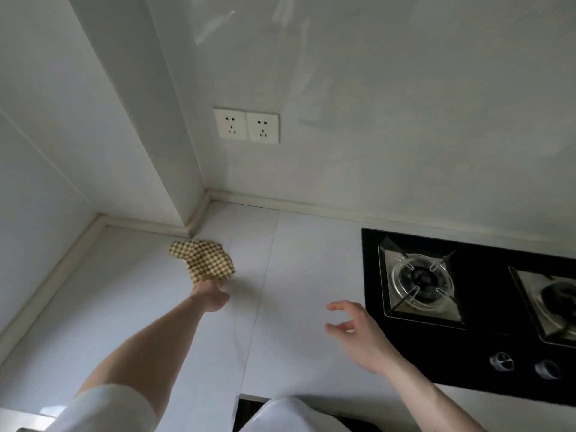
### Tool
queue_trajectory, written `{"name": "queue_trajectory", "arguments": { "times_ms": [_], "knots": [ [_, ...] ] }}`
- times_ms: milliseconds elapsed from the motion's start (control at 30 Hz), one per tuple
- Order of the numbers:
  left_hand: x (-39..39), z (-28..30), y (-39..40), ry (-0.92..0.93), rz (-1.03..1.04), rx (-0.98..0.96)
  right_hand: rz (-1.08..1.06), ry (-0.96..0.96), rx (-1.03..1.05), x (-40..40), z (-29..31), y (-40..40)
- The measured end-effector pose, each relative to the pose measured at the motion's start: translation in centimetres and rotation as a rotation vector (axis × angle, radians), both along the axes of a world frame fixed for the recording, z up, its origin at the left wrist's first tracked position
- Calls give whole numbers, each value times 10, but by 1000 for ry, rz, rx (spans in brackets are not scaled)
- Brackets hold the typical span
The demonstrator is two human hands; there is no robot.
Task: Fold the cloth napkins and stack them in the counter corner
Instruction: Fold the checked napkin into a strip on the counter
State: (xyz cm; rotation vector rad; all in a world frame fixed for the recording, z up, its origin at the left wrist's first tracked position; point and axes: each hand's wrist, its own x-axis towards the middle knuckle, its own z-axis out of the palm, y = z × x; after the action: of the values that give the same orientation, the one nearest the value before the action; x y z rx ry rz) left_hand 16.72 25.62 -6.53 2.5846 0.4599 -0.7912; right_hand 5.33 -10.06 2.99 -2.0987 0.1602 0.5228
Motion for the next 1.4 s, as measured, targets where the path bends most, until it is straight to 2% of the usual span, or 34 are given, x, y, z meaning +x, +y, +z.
{"name": "queue_trajectory", "arguments": {
  "times_ms": [200, 333, 467, 633, 800, 967, 1167, 1333, 1400],
  "knots": [
    [3, -16, 17, -101, 113, -135, -103, 36, 8, -12, -3, 10],
    [-24, 30, 5, -442, 271, -278, -70, 61, 25, -16, -4, 28],
    [-58, 68, -5, -563, 407, -463, -29, 69, 12, -12, 1, 37],
    [-93, 100, -19, -556, 518, -765, 59, 75, 31, -2, 12, 52],
    [-116, 131, -40, -520, 450, -915, 162, 14, 69, 6, 21, 84],
    [-127, 149, -50, -406, 409, -1134, 272, -44, 2, 9, 19, 104],
    [-124, 149, -60, -388, 429, -1145, 446, 36, 32, 12, 30, 106],
    [-114, 154, -61, -362, 415, -1140, 282, -63, 25, 19, 31, 101],
    [-110, 158, -56, -356, 345, -1081, 250, -135, -11, 22, 33, 96]
  ]
}}
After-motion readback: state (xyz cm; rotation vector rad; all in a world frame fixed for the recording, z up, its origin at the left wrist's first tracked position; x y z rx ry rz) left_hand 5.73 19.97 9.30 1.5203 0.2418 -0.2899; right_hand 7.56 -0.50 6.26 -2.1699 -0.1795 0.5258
